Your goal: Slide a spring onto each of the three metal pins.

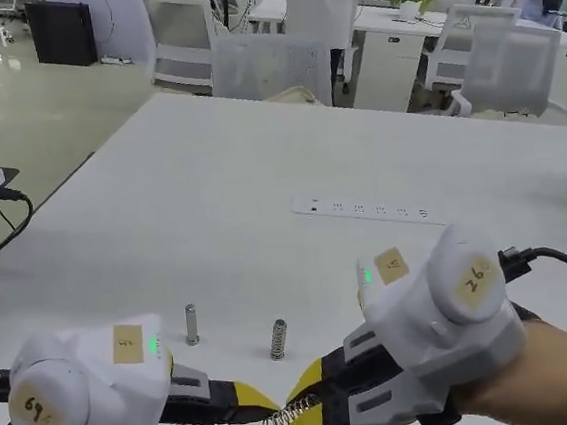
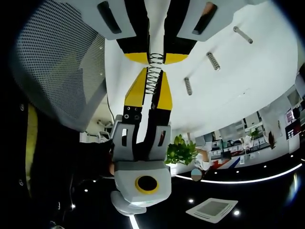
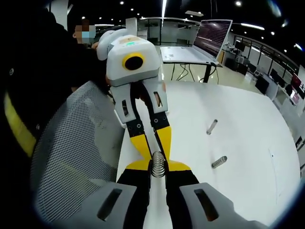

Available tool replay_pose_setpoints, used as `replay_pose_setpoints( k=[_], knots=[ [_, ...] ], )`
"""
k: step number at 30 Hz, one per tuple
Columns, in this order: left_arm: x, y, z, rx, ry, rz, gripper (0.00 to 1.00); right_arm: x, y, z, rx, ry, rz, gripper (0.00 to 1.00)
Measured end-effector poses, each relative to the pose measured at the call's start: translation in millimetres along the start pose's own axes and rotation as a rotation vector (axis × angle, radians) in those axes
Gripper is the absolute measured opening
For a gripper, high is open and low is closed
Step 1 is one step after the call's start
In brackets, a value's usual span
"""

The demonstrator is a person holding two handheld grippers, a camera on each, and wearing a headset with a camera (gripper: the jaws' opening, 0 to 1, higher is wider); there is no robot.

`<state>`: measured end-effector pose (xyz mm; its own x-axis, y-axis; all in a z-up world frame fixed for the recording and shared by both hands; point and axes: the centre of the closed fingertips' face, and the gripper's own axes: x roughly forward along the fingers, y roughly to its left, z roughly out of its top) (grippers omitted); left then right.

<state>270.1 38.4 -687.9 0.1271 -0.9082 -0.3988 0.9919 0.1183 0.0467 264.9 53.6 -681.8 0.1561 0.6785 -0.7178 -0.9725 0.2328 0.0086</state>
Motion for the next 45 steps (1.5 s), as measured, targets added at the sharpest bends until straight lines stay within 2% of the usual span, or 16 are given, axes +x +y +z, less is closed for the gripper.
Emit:
replay_pose_setpoints(
  k=[10, 19, 24, 34, 39, 45],
  knots=[
    [-3.5, 7.0, 2.7, -0.018, -0.043, 0.027, 0.03, -0.1, -5.1, 7.0, -0.023, 0.073, 0.022, 0.08],
    [-6.0, 10.8, 1.6, -0.028, -0.053, 0.042, 0.03, 4.1, -7.2, 9.7, -0.067, 0.167, 0.051, 0.08],
    [-9.6, 15.0, -0.6, -0.034, -0.053, 0.057, 0.05, 7.2, -8.3, 12.9, -0.086, 0.198, 0.066, 0.08],
    [-27.1, 25.9, -9.7, -0.089, -0.07, 0.114, 0.14, 7.0, -14.4, 15.0, -0.12, 0.245, 0.063, 0.08],
    [-36.4, 31.4, -17.5, -0.12, -0.07, 0.149, 0.23, 6.6, -17.5, 15.5, -0.122, 0.253, 0.052, 0.08],
    [-48.0, 36.2, -27.4, -0.151, -0.072, 0.19, 0.28, 7.7, -18.7, 13.3, -0.12, 0.265, 0.049, 0.08]
  ],
)
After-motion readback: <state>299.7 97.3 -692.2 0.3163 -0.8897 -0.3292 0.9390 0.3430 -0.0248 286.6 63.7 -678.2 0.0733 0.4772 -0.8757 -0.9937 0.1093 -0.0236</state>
